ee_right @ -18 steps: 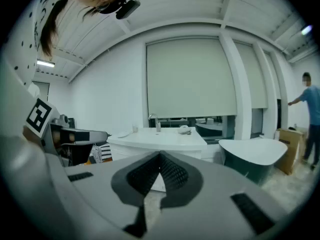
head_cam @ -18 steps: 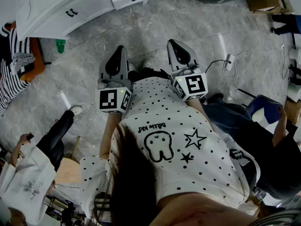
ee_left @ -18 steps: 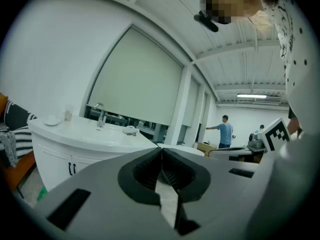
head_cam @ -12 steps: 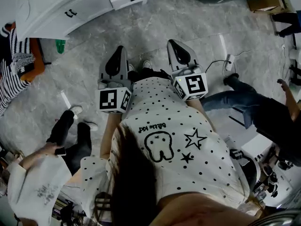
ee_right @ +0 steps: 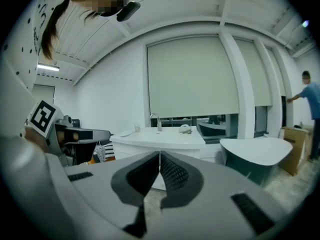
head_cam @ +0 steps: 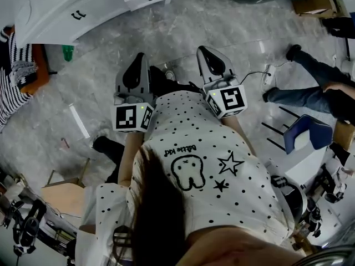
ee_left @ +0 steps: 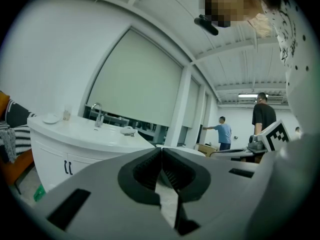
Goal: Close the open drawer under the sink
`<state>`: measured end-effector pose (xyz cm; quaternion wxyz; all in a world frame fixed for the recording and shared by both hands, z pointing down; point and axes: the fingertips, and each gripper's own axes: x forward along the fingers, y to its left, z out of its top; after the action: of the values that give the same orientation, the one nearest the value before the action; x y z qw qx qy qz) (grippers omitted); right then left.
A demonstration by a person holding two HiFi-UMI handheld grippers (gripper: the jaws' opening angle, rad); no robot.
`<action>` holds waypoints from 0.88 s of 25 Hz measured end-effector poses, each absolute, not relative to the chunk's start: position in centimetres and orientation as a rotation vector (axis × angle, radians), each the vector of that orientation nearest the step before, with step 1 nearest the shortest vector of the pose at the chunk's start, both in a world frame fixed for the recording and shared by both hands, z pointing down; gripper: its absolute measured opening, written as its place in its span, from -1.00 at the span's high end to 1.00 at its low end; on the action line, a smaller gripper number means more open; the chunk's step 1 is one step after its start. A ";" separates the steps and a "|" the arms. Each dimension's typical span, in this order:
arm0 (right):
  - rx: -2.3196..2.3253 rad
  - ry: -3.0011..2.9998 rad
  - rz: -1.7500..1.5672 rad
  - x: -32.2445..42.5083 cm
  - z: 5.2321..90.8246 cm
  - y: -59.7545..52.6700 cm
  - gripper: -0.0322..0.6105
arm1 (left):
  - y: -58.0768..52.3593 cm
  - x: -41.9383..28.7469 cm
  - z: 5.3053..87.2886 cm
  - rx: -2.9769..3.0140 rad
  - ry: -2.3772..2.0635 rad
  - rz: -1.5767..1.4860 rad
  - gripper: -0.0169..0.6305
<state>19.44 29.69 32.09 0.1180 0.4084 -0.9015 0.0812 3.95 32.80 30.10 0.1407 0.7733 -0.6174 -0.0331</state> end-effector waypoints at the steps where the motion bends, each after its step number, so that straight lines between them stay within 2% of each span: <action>1: 1.201 -2.630 0.241 19.7 32.2 29.3 0.86 | 32.4 3.9 30.1 2.231 -1.789 -0.095 0.91; 11: 1.224 -2.598 0.244 18.5 32.7 25.4 0.86 | 27.7 1.9 29.9 2.249 -1.789 -0.089 0.91; 22: 1.316 -2.553 0.279 13.4 31.6 16.8 0.86 | 18.3 -3.8 29.3 2.280 -1.725 -0.072 0.91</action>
<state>13.45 16.78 31.61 0.1275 0.4523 -0.8775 0.0960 -3.83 18.28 29.27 0.1404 0.7892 -0.5973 -0.0248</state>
